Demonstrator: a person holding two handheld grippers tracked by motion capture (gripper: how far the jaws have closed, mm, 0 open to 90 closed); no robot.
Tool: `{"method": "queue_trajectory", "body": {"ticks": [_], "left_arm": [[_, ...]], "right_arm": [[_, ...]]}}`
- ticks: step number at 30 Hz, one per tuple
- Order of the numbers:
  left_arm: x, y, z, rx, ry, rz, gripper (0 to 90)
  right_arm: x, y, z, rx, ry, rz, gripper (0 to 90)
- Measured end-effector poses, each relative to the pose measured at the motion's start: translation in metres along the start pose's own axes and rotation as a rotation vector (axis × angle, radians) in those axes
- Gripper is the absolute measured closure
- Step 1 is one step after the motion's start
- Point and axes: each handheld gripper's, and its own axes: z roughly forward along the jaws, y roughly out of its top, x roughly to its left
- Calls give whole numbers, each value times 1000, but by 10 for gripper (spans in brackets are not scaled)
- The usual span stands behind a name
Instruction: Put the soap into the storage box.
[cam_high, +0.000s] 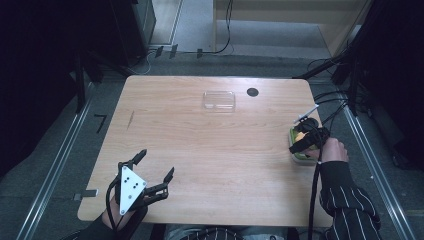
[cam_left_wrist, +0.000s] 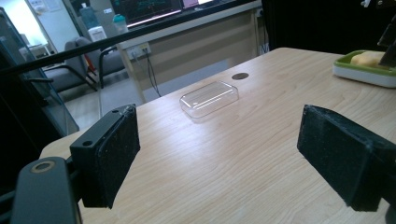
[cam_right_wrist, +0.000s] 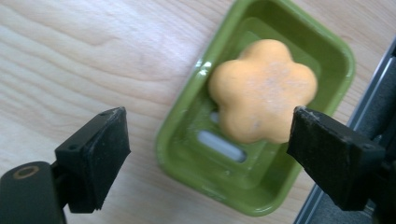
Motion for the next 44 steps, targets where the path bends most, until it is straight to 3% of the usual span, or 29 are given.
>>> {"method": "queue_trajectory", "body": {"ticks": [9, 24, 28, 38, 44], "left_arm": [[0, 0, -1, -4, -2, 0, 135], [0, 0, -1, -4, -1, -1, 135], [0, 0, -1, -4, -1, -2, 135], [0, 0, 0, -4, -1, -1, 135], [-1, 1, 1, -1, -4, 5, 135]], "right_arm": [[21, -1, -6, -1, 35, -54, 80], [69, -13, -13, 13, 71, -168, 71], [83, -17, -11, 38, 88, -203, 71], [100, -25, -3, 88, 112, -256, 60], [103, -31, -2, 89, 132, -272, 59]]}}
